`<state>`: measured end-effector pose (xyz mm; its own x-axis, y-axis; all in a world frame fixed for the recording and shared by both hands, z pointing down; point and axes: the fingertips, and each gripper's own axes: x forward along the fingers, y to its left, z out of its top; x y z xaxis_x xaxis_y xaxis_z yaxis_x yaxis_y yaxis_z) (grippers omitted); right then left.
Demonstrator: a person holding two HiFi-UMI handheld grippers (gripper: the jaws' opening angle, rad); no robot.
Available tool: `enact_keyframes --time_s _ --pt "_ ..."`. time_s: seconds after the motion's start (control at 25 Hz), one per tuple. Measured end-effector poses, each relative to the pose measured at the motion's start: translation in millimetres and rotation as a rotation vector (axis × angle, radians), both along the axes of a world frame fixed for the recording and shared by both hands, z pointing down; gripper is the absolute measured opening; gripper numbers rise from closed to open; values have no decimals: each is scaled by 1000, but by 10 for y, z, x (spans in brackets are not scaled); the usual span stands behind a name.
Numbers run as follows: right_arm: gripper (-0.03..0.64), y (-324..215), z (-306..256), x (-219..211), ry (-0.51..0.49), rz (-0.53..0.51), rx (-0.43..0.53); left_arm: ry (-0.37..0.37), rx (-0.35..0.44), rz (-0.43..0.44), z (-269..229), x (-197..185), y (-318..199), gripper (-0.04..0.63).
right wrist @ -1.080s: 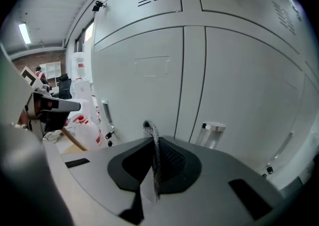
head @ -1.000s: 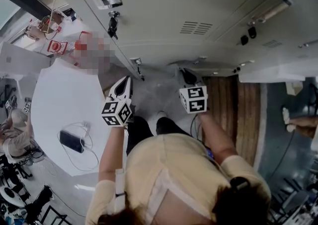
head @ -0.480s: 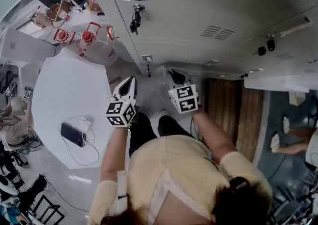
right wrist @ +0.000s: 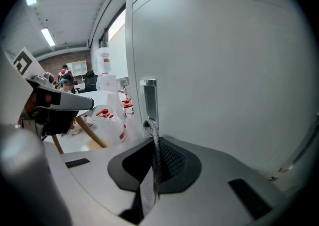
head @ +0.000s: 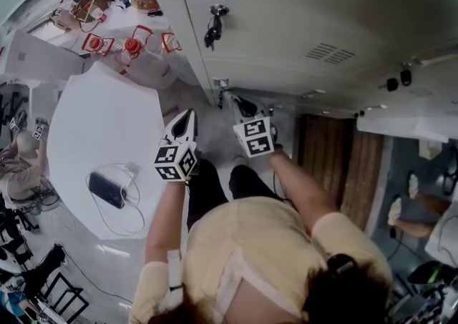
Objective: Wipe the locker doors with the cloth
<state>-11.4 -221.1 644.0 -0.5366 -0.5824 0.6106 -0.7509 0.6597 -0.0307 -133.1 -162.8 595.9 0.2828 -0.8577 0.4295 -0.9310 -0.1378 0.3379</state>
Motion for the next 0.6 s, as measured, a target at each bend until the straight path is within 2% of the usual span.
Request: enact_keyframes --time_s 0.28,0.6 --pt "14 -105 116 -63 23 13 16 1 -24 -14 100 -72 -12 2" --pt "14 -215 105 168 44 62 36 6 -41 23 156 54 -69 2"
